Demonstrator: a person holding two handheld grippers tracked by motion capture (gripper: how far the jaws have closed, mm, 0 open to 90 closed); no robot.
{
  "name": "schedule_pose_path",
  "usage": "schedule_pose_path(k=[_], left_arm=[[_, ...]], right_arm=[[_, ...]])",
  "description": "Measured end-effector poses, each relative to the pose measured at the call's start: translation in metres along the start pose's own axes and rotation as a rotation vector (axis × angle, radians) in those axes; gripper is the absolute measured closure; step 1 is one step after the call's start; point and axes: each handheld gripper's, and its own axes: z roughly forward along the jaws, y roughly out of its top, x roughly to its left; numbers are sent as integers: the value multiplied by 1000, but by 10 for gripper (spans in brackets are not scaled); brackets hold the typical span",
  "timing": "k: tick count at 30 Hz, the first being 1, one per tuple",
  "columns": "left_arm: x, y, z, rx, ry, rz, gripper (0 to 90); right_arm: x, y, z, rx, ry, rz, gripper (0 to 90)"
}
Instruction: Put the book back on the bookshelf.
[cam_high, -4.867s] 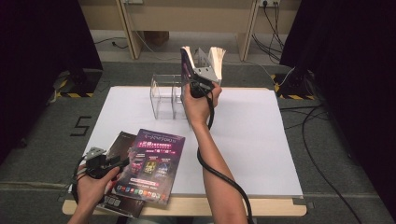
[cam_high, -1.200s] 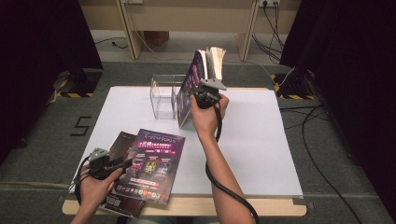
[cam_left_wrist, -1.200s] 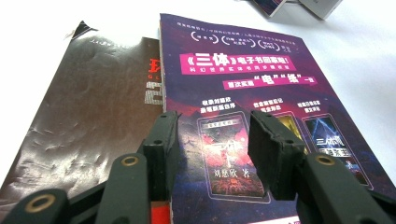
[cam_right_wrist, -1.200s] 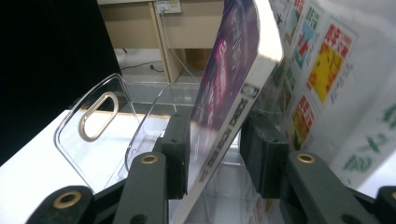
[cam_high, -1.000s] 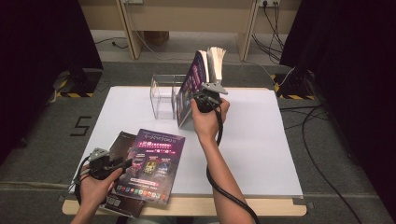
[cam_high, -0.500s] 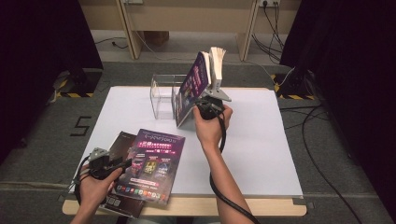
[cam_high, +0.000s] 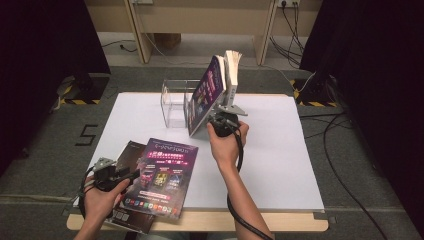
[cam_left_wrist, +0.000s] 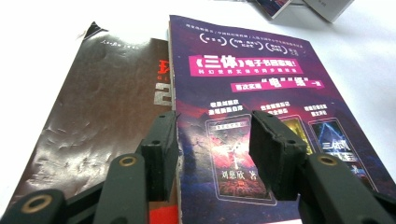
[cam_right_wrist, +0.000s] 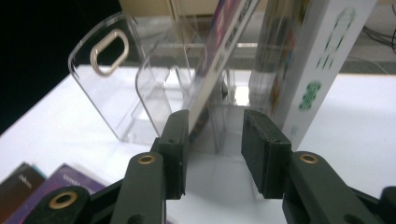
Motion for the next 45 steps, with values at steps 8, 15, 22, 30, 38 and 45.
schedule_pose_path(k=[8, 15, 22, 30, 38, 45], left_arm=[[4, 2, 5, 22, 12, -15, 483], [8, 3, 12, 49, 14, -22, 475], [9, 3, 15, 62, 12, -30, 472], [10, 1, 18, 82, 7, -31, 472], [10, -1, 21, 99, -1, -40, 475], [13, -4, 23, 119, -15, -55, 492]], right_arm=[[1, -22, 8, 104, 38, 2, 624], [7, -41, 19, 176, 66, 9, 619], [16, -60, 33, 250, 114, 13, 610], [20, -69, 45, 295, 129, 13, 602], [25, -74, 51, 329, 144, 20, 601], [25, -74, 59, 358, 151, 24, 597]])
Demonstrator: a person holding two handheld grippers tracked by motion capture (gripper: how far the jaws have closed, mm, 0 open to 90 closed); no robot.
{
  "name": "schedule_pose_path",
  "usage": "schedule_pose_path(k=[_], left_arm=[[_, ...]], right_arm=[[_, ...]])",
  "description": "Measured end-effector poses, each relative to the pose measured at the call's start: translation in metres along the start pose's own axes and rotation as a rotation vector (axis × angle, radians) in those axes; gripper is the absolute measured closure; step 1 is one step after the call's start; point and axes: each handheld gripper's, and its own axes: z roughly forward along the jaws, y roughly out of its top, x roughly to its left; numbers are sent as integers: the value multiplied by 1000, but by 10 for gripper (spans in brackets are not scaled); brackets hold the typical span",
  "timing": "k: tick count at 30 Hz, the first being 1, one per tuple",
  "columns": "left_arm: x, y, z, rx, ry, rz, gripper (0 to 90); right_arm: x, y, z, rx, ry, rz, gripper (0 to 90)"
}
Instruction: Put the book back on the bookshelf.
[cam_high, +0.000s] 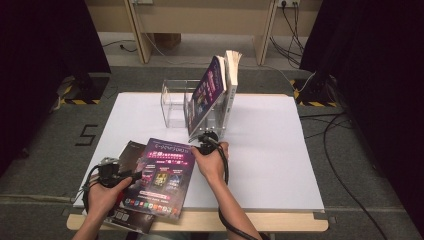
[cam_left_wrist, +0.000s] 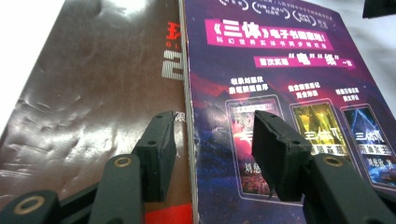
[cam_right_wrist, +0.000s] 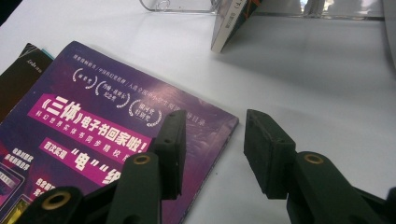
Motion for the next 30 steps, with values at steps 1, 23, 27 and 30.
schedule_pose_path(k=[1, 23, 27, 30], left_arm=[[0, 0, 0, 5, -1, 2, 492], [-2, -1, 3, 15, -6, 22, 580], [-2, -1, 2, 14, -2, 27, 593], [-2, -1, 2, 15, 1, 28, 602]], right_arm=[[0, 1, 1, 5, 1, 2, 596], [-7, 15, 25, 70, 21, 5, 573], [-8, 14, 28, 67, 27, 5, 570], [-8, 15, 29, 65, 34, 2, 559]])
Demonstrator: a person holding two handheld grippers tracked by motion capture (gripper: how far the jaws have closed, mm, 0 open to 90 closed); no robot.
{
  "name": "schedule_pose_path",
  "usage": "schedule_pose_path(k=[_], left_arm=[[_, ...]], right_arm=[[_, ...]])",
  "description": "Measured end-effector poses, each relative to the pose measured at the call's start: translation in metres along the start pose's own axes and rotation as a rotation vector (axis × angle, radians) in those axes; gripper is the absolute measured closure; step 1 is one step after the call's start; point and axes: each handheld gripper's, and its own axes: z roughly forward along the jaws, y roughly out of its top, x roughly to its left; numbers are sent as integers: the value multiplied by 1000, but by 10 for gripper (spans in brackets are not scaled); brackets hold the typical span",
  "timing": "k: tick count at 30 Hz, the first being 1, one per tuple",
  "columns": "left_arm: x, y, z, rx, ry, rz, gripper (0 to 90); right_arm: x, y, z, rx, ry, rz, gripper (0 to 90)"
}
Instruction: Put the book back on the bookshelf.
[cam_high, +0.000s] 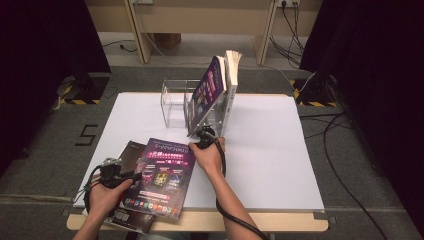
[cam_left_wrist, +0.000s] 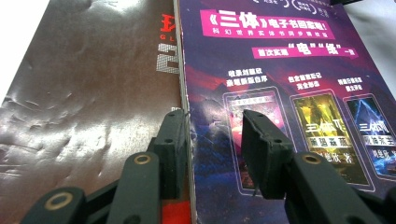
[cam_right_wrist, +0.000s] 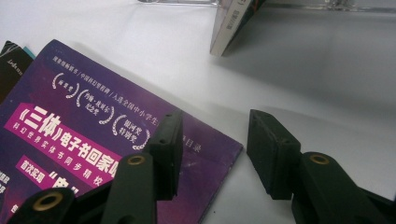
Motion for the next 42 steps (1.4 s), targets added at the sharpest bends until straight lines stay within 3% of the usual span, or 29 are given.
schedule_pose_path(k=[27, 42], left_arm=[[-2, -1, 0, -2, 17, 22, 617], [-9, 0, 0, 0, 61, 45, 628]], right_arm=[[-3, -2, 2, -23, 31, 0, 565], [-9, -4, -2, -13, 67, 61, 608]])
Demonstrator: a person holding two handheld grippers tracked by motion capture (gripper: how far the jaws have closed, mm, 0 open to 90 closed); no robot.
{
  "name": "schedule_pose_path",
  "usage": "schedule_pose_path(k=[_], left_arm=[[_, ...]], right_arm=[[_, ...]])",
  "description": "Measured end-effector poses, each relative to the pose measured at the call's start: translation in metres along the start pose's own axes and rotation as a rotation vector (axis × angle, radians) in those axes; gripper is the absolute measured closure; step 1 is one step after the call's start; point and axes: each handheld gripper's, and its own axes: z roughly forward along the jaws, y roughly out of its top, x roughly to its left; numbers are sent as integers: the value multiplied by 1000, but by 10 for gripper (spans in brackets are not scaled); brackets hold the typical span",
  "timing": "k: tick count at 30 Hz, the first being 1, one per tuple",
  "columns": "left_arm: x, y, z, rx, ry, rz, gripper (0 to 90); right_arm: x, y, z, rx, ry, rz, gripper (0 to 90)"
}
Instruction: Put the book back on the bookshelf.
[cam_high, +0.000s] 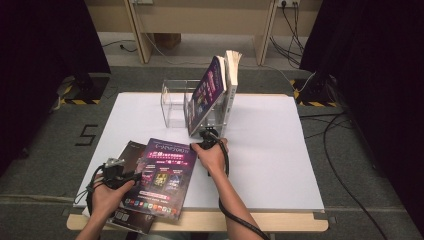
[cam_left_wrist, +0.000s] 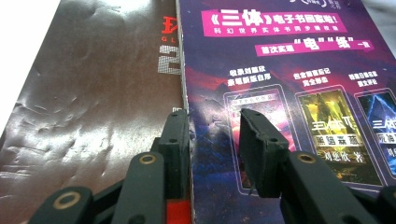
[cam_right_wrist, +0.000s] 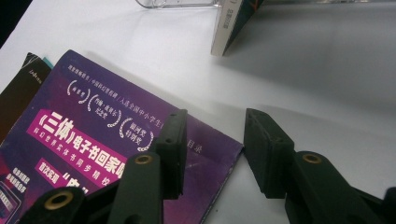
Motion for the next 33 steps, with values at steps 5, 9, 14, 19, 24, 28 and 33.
schedule_pose_path(k=[5, 9, 14, 19, 24, 28, 33], left_arm=[[-3, 0, 0, 2, 17, 18, 631], [-5, 0, 0, 0, 29, 27, 633], [-6, 0, -1, 2, 36, 33, 635], [-7, 0, -1, 1, 41, 39, 636], [-6, 0, -1, 1, 39, 39, 636], [-6, 0, -1, 1, 38, 39, 636], [-7, 0, -1, 3, 40, 39, 637]], right_arm=[[-2, -1, -2, 6, 16, 32, 609], [-4, -4, -2, -14, 23, 49, 609], [-3, -6, -5, -15, 26, 71, 599], [-5, -8, -7, -12, 35, 81, 589], [-6, -9, -9, -8, 37, 89, 578], [-7, -9, -9, -6, 46, 98, 576], [-7, -9, -8, -9, 51, 119, 565]])
